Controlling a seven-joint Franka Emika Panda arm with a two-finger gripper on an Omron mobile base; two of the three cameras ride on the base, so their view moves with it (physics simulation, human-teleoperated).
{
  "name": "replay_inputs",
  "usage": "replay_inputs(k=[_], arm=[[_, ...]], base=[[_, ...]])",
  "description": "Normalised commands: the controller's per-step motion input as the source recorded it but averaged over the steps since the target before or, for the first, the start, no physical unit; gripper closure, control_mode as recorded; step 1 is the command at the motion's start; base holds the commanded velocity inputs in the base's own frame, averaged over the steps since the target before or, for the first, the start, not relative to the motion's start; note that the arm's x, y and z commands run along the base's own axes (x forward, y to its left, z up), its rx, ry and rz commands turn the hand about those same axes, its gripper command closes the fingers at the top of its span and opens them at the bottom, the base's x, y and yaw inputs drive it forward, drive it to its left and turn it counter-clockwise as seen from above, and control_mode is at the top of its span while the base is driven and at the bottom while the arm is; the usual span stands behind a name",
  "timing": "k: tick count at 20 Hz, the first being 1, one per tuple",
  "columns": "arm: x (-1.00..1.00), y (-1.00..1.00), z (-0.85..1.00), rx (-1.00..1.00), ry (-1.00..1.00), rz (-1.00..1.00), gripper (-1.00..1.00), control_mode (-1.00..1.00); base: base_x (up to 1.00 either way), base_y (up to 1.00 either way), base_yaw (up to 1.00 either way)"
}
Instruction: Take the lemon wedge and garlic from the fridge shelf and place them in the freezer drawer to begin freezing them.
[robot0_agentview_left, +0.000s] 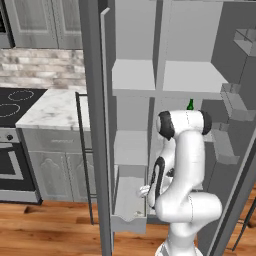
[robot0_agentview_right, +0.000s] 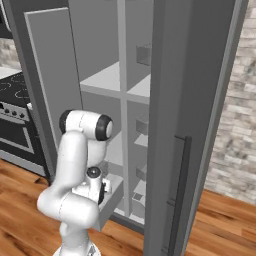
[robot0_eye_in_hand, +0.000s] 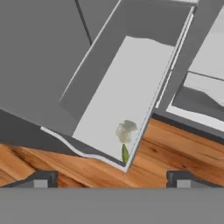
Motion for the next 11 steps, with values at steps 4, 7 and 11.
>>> replay_inputs(k=[4, 7, 11], arm=[[-0.83, 0.03, 1.00, 0.00, -0.31, -0.09, -1.00, -1.00], [-0.77, 0.25, 1.00, -0.04, -0.34, -0.07, -1.00, -1.00], [-0.85, 0.45, 0.88, -0.10, -0.51, -0.06, -1.00, -1.00]], base=[[0.00, 0.00, 0.00], [0.00, 0.00, 0.00], [0.00, 0.00, 0.00]])
